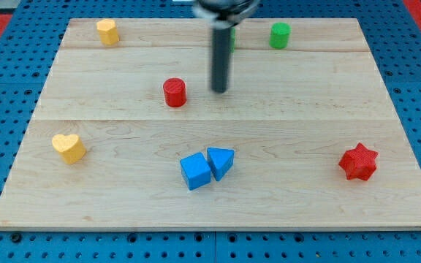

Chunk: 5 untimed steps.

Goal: Push the heart into the hexagon

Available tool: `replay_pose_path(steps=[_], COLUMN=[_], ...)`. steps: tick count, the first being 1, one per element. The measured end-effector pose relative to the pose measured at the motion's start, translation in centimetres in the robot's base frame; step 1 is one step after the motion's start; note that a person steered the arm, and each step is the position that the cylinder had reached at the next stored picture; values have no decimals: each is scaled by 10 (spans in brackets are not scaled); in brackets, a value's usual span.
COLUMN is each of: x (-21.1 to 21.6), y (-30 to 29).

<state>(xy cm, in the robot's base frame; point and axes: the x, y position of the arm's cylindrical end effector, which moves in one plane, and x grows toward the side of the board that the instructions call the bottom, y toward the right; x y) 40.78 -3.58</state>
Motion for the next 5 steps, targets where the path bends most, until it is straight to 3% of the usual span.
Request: replay_pose_path(steps=[2, 3, 4, 5], x=[132, 119, 104, 43], y=[-179, -196, -162, -196])
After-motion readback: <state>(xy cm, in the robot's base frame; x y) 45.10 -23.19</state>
